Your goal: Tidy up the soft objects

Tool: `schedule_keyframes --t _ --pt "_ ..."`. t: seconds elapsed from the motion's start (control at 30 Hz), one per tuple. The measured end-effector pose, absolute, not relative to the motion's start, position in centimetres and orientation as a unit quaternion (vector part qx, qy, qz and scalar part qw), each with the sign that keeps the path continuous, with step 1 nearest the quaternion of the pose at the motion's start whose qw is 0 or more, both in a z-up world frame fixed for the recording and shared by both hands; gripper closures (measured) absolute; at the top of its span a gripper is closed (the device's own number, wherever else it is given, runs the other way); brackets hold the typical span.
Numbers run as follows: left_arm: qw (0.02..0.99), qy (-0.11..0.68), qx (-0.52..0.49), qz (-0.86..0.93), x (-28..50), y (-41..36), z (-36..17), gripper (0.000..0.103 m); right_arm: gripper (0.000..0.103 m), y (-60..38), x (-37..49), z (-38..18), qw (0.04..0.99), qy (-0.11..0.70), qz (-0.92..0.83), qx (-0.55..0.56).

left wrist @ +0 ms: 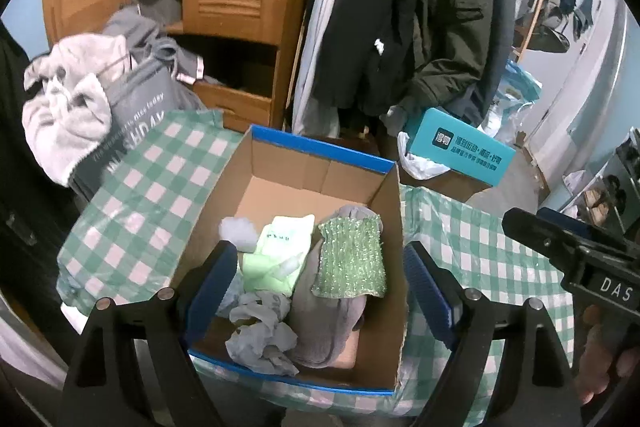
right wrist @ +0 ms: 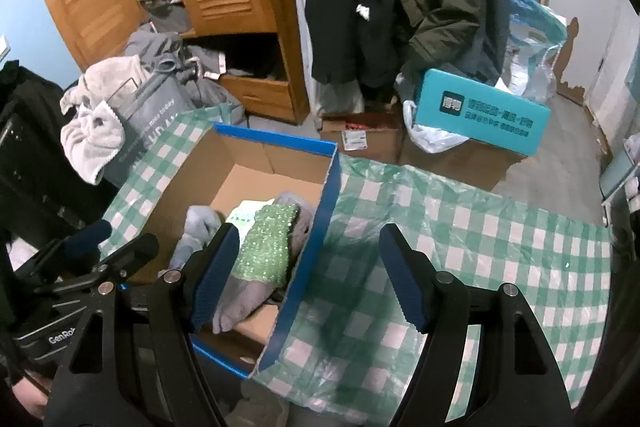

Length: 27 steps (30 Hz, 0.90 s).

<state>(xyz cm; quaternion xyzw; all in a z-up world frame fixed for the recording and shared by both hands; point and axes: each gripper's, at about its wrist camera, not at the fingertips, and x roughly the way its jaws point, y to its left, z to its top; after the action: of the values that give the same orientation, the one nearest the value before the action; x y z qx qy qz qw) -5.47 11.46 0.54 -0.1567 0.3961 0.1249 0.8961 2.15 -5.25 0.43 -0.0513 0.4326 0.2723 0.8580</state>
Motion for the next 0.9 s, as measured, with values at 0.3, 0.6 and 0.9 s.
schedule_keyframes --t 0.3,0.6,0.9 --pt "0.901 0.393 -0.134 0.123 -6.1 9.5 1.6 0.015 0.031 -7.7 1.5 0.8 0.87 0.42 0.254 -0.038" --pt "0.902 0.393 -0.136 0.115 -6.1 8.6 1.9 0.015 0.031 -8.9 1.2 1.0 0.877 0.411 0.247 -0.035" --pt "0.902 0.393 -0.139 0.11 -6.1 8.3 1.9 0.015 0.031 -8.9 1.2 1.0 0.876 0.412 0.248 -0.033"
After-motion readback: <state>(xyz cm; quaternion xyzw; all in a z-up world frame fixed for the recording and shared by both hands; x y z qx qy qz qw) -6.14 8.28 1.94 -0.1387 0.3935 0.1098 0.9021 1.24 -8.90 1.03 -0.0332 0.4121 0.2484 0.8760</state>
